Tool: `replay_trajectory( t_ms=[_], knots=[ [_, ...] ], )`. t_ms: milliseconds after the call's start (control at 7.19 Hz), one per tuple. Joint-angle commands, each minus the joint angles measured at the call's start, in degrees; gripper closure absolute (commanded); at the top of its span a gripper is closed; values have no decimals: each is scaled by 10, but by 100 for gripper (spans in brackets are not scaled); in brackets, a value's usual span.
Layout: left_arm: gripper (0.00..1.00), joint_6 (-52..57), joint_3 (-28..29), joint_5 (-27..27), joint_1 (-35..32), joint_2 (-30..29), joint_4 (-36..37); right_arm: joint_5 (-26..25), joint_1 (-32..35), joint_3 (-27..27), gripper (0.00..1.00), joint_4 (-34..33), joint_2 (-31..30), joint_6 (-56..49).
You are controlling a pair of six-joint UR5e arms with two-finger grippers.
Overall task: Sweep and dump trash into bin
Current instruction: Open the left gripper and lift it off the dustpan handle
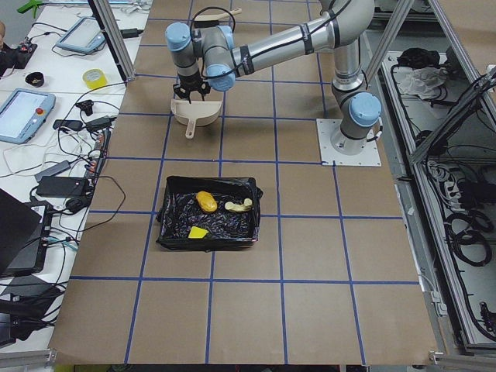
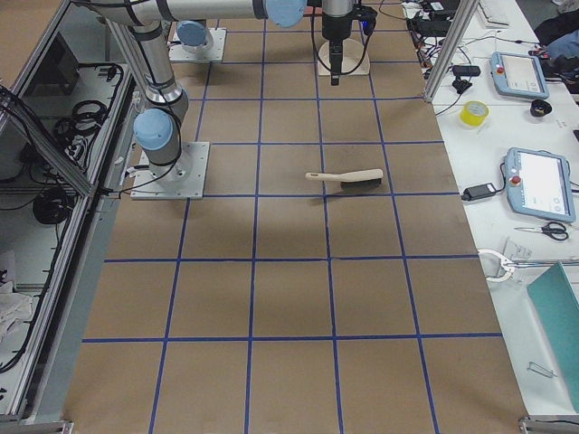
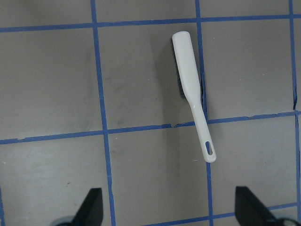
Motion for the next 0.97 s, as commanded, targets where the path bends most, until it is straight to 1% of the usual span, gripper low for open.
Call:
replay_trajectory(
  t_ms=[0,139,278,418,557,696,835],
  knots=[
    [32,-136,-5,0,-18,70,-64,6,-1,1,0,-8,-1,-3],
    [26,-208,-4,1,-26,96,-82,8,0,0,0,-1,-4,-3],
    [23,-301,-5,2,-32,117,-102,30,1,2,0,20,-8,0],
    [20,-344,-5,6,-39,139,-112,77,2,4,0,35,-8,4],
    [19,-414,-6,7,-42,154,-131,71,7,13,0,42,-6,5],
    [15,-452,-7,8,-46,163,-132,69,18,31,0,40,-4,7],
    [15,-491,-16,20,-49,172,-132,73,32,58,0,23,-1,8]
  ],
)
